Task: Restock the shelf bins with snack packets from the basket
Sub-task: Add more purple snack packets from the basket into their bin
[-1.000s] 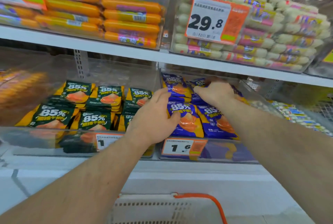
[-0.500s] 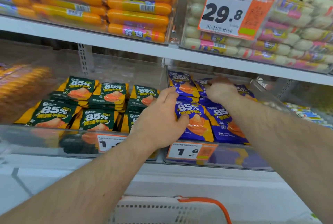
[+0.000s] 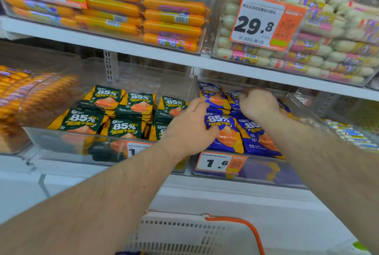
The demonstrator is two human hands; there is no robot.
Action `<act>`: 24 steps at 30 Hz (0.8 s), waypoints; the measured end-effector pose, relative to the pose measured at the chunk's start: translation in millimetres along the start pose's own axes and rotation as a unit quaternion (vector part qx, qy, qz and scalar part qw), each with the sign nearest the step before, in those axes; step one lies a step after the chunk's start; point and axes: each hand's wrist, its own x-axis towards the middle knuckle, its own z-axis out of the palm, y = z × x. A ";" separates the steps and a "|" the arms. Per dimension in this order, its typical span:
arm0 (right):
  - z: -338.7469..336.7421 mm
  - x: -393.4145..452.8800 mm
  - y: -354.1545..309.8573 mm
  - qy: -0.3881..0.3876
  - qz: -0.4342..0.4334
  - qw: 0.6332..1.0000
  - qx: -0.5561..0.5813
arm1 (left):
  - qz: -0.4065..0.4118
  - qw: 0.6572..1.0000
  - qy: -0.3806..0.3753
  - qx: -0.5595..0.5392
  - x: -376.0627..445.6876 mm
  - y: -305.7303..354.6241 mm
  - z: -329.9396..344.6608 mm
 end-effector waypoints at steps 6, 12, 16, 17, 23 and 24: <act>-17.5 -80.0 -41.3 0.167 -0.072 0.969 0.169 | 0.098 0.986 0.099 0.087 -30.3 15.0 -25.0; 31.2 -168.9 -74.5 0.215 -0.147 0.923 0.284 | 0.080 0.995 -0.045 0.026 -120.5 -3.0 -23.9; 109.4 -228.5 -84.2 0.055 -0.129 0.942 0.304 | -0.022 0.953 -0.280 0.118 -145.8 -45.1 -6.6; 129.8 -244.0 -85.8 -0.016 -0.118 0.948 0.296 | -0.048 0.925 -0.348 0.146 -149.0 -55.2 -0.9; 251.4 -325.3 -95.3 -0.396 0.084 0.868 0.288 | -0.118 0.826 -0.509 0.214 -161.6 -91.2 6.0; 266.6 -336.5 -98.5 -0.423 0.136 0.851 0.280 | -0.125 0.823 -0.511 0.214 -161.1 -94.1 5.8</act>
